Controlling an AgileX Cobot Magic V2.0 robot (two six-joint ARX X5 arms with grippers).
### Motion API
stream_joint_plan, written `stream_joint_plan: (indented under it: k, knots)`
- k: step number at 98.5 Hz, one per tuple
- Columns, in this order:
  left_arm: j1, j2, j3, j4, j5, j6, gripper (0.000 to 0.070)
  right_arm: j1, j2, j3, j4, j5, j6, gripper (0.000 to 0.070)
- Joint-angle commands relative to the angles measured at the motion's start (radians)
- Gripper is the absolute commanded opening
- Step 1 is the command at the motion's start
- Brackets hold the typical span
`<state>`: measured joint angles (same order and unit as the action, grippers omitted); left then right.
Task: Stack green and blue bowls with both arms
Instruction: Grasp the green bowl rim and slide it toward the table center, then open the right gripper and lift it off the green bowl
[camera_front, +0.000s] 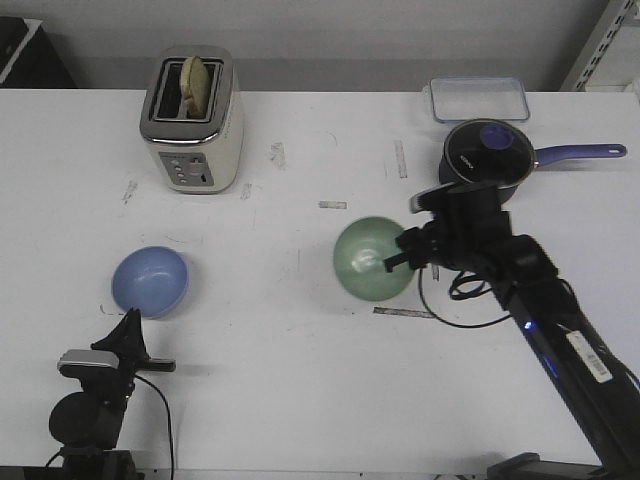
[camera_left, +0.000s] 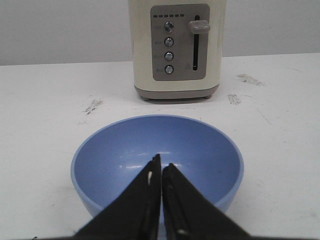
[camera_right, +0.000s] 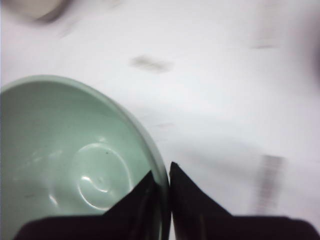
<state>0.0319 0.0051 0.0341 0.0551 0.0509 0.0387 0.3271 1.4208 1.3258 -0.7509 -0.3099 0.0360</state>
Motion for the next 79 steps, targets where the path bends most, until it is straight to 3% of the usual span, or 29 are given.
stream_joint_plan:
  k: [1,28,79]
  knots:
    - [0.002,-0.002,-0.021,0.014,-0.002,-0.002,0.0002,0.088,0.048,0.011,0.003,0.011,0.02,0.0001]
    - [0.002,-0.002,-0.021,0.014,-0.002,-0.002,0.0002,0.247,0.226,0.011,0.031,0.105,0.019,0.0001]
    - [0.002,-0.002,-0.021,0.014,-0.002,-0.002,0.0002,0.25,0.321,0.01,0.062,0.108,0.007,0.0023]
